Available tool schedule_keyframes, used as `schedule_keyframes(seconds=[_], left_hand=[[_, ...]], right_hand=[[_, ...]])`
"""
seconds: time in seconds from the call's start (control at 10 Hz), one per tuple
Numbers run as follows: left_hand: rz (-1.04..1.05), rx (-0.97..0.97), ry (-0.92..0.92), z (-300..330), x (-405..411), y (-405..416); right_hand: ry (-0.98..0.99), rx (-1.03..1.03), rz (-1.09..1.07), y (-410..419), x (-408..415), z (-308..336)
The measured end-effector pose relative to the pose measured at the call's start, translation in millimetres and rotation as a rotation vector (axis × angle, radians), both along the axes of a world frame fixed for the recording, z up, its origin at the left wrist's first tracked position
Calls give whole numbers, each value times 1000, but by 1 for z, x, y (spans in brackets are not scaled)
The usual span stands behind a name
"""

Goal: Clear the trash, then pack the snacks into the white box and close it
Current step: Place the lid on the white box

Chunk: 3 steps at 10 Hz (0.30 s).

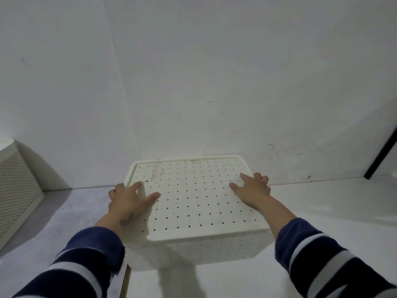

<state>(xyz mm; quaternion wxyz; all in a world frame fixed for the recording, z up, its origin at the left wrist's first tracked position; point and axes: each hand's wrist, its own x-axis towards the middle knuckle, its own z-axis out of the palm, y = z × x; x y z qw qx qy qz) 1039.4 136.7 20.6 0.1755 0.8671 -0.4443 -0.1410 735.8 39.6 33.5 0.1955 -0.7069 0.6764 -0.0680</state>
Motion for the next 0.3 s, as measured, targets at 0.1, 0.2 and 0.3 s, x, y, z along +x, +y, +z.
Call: schedule_keyframes(seconds=[0.1, 0.2, 0.3], left_hand=[[-1, -54, 2, 3, 15, 10], [32, -319, 51, 2, 23, 56], [-11, -462, -21, -30, 21, 147]], right_hand=[[-61, 41, 22, 9, -11, 15], [-109, -40, 73, 26, -31, 54], [-212, -152, 236, 71, -57, 108]])
